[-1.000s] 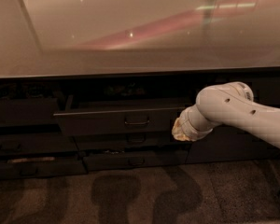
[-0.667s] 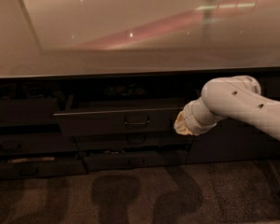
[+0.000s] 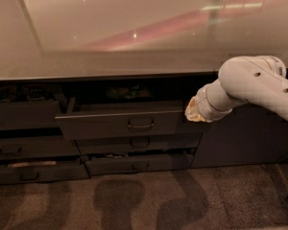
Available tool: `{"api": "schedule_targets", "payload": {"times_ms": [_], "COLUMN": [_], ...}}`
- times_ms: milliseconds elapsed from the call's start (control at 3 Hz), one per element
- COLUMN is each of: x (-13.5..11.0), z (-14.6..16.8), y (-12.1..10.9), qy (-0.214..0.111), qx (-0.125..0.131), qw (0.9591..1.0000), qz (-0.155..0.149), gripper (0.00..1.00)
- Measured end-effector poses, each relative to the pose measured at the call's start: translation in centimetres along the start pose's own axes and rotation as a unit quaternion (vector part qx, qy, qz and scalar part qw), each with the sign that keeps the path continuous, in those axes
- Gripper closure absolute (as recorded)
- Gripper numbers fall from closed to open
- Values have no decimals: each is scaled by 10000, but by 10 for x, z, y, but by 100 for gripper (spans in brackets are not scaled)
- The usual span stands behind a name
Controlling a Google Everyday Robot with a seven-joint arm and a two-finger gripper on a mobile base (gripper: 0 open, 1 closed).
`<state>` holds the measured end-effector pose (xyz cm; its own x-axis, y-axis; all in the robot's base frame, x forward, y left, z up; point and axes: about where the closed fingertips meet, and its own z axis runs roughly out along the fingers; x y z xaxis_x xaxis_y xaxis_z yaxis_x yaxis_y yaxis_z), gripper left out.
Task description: Open top drawer
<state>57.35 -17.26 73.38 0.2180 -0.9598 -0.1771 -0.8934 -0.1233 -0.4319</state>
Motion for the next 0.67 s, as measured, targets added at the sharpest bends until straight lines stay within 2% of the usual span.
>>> {"api": "schedule_targets", "payload": {"times_ms": [333,667], "x": [7,27], "z": [0,4], "y": [-6,-20], "qy": [-68,-326], "qx": [-29,-116], "qw": [9999,9986], "qz": [122,410], "gripper": [100,100]}}
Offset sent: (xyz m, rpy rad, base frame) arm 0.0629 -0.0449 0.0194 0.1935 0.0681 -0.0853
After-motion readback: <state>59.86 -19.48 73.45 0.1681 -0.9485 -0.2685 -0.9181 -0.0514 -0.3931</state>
